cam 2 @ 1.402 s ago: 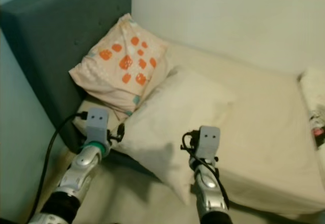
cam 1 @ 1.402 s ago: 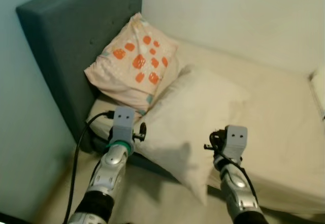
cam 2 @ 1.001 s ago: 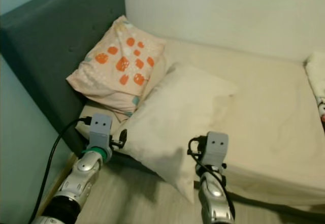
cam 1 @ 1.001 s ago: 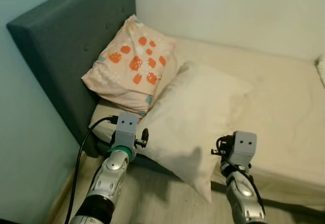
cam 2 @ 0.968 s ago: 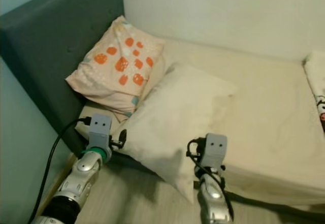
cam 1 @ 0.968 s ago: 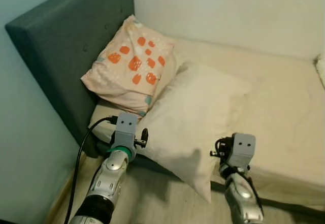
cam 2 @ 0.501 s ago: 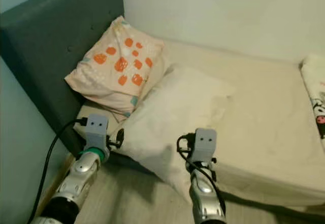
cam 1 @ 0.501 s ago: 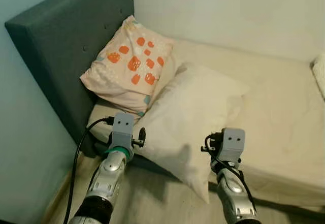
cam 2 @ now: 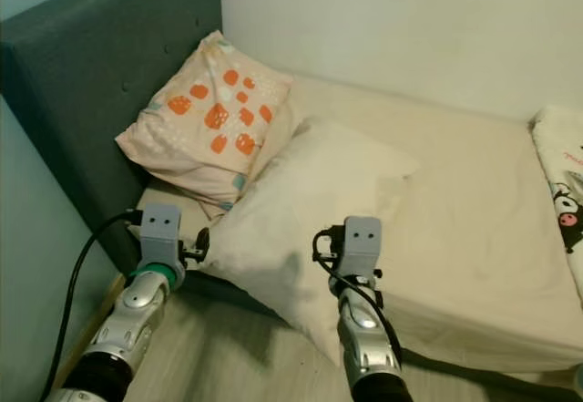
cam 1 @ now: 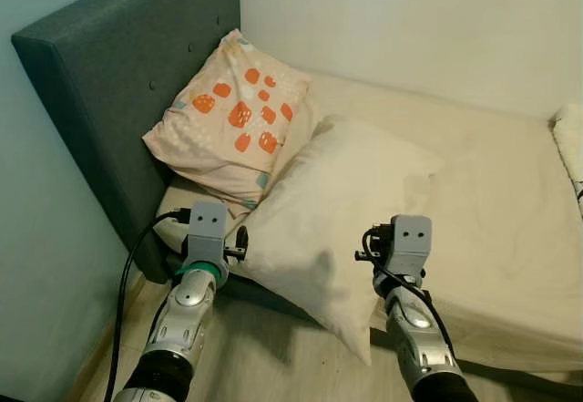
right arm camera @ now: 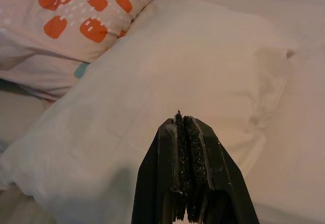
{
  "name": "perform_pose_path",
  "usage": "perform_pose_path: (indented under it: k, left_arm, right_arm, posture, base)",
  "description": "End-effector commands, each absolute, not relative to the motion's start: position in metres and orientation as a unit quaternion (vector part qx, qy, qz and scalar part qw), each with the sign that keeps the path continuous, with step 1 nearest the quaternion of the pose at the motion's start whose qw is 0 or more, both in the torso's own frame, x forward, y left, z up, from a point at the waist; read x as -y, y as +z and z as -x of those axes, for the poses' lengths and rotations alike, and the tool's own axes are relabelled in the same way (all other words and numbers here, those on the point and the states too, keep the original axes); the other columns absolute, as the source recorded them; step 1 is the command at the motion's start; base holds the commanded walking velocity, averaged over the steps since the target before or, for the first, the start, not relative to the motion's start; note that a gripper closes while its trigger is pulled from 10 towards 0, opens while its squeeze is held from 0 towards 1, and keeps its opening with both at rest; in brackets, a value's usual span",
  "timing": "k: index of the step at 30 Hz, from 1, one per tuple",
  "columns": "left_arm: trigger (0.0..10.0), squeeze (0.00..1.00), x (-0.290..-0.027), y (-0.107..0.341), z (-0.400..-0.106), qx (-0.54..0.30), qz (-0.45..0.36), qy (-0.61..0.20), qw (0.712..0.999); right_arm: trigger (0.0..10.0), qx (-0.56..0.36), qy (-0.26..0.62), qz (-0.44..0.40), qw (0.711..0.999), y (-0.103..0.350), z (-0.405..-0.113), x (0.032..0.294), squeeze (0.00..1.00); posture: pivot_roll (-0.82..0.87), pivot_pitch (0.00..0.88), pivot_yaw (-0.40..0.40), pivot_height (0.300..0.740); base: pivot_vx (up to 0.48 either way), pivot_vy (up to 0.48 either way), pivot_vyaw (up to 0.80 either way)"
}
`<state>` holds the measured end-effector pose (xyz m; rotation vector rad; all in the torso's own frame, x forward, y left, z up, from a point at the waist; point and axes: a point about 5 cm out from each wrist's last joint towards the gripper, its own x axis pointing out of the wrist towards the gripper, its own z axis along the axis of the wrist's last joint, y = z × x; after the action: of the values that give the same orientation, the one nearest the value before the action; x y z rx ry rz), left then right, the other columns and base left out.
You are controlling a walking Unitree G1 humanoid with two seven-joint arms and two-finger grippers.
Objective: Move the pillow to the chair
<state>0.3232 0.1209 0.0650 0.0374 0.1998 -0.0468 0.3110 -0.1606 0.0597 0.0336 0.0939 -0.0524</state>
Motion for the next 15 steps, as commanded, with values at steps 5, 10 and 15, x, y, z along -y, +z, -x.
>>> perform_pose_path:
  k: [5,10,15]
  left_arm:
    - [10.0,0.00,-0.119,0.073,-0.326,-0.084,-0.001,-0.026,0.996]
    - [10.0,0.00,-0.119,0.079,-0.330,-0.073,0.000,-0.024,0.997]
    - [10.0,0.00,-0.119,0.079,-0.331,-0.072,-0.001,-0.023,0.997]
  right_arm:
    - [10.0,-0.074,-0.033,-0.023,0.996,0.048,-0.305,0.163,0.00]
    - [10.0,-0.075,-0.037,-0.033,0.996,0.046,-0.305,0.163,0.00]
    - [10.0,-0.076,-0.044,-0.033,0.996,0.045,-0.303,0.166,0.00]
  posture:
    - [-0.01,0.000,0.012,0.740]
    - [-0.01,0.002,0.012,0.740]
    - [-0.01,0.002,0.012,0.740]
  base:
    - [0.096,0.000,0.00]
    - [0.325,0.000,-0.48]
    - [0.364,0.000,-0.48]
